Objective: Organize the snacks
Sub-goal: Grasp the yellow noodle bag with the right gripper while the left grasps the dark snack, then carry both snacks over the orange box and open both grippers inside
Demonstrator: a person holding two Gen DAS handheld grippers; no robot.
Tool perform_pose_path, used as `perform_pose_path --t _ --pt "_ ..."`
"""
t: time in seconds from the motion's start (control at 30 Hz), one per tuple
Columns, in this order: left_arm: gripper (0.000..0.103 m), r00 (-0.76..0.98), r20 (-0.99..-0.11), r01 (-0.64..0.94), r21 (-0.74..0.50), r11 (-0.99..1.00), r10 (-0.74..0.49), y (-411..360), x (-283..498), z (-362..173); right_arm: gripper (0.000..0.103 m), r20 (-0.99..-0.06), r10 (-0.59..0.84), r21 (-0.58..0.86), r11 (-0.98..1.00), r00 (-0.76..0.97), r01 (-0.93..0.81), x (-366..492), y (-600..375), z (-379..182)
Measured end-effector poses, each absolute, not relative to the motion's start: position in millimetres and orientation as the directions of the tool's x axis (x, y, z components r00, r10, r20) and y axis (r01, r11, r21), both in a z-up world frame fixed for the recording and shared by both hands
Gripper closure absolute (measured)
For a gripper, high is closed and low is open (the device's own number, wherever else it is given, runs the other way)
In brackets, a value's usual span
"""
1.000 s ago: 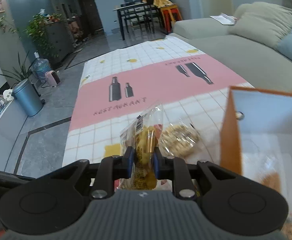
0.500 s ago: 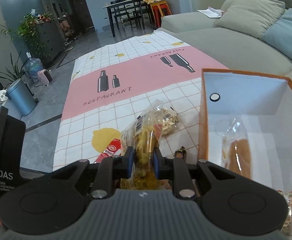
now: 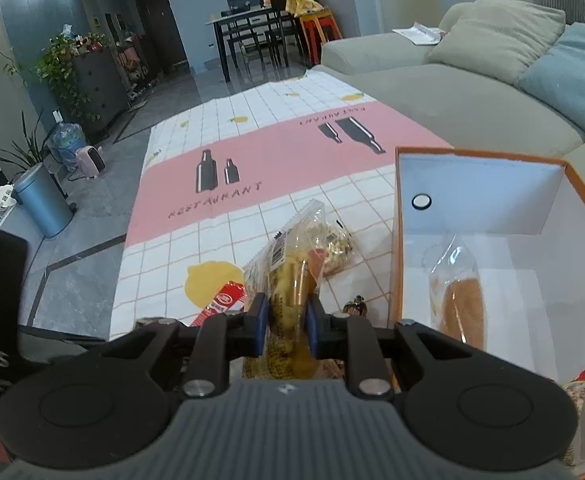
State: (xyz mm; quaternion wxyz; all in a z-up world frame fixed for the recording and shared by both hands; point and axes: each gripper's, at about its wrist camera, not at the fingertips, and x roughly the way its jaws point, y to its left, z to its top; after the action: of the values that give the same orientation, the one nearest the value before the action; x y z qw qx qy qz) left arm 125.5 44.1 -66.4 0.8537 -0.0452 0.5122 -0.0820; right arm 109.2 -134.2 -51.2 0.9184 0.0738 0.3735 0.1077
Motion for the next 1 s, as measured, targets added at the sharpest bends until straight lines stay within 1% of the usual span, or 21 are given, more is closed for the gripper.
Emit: perform_pose_path --t 0.2,0.33,0.57,0.8,0.87,1.0 --pt "0.066 0.534 -0.822 0.109 -0.163 0.981 -0.196 36 109 -18 0.086 -0.612 0.265 0.213 0.963 0.745 -0.167 88 -139 -26" --pt "0.066 0.579 -0.784 0.155 -0.161 0.975 -0.222 19 99 14 0.086 -0.569 0.243 0.208 0.967 0.786 -0.148 73 -152 -4" --pt "0.066 0.572 -0.742 0.290 -0.215 0.932 -0.349 -28 93 46 0.086 -0.514 0.152 0.213 0.976 0.844 -0.046 42 -203 19" --pt "0.066 0.524 -0.743 0.402 -0.216 0.890 -0.417 -90 104 46 0.085 -0.549 0.061 0.275 0.955 0.834 0.111 26 -277 13" --pt "0.066 0.493 -0.757 0.426 -0.220 0.877 -0.429 -108 111 40 0.085 -0.562 0.037 0.276 0.950 0.826 0.145 24 -292 8" --pt "0.066 0.442 -0.792 0.450 -0.210 0.868 -0.421 -138 122 24 0.085 -0.590 0.034 0.299 0.937 0.807 0.179 25 -311 -4"
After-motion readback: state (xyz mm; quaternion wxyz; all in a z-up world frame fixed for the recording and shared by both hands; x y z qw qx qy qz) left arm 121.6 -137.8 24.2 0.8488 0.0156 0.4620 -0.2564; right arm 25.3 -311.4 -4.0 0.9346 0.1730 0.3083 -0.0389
